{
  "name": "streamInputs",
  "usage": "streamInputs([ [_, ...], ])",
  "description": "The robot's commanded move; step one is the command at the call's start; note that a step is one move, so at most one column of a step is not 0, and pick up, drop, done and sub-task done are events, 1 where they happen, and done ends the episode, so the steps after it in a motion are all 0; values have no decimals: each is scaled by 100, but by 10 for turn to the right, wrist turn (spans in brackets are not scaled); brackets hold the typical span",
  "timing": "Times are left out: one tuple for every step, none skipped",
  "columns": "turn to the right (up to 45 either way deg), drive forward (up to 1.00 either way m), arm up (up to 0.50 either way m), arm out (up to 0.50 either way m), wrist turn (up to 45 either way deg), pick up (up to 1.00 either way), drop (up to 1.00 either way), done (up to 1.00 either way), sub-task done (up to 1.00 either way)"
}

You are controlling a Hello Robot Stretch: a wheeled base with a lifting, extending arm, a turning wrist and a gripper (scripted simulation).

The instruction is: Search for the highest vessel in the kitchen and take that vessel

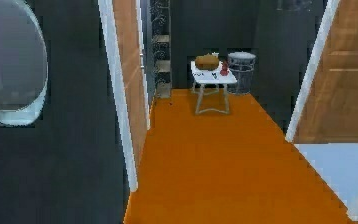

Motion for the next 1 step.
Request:
streamInputs([
  [-180, 0, 0, 0, 0, 0, 0, 0, 0],
])
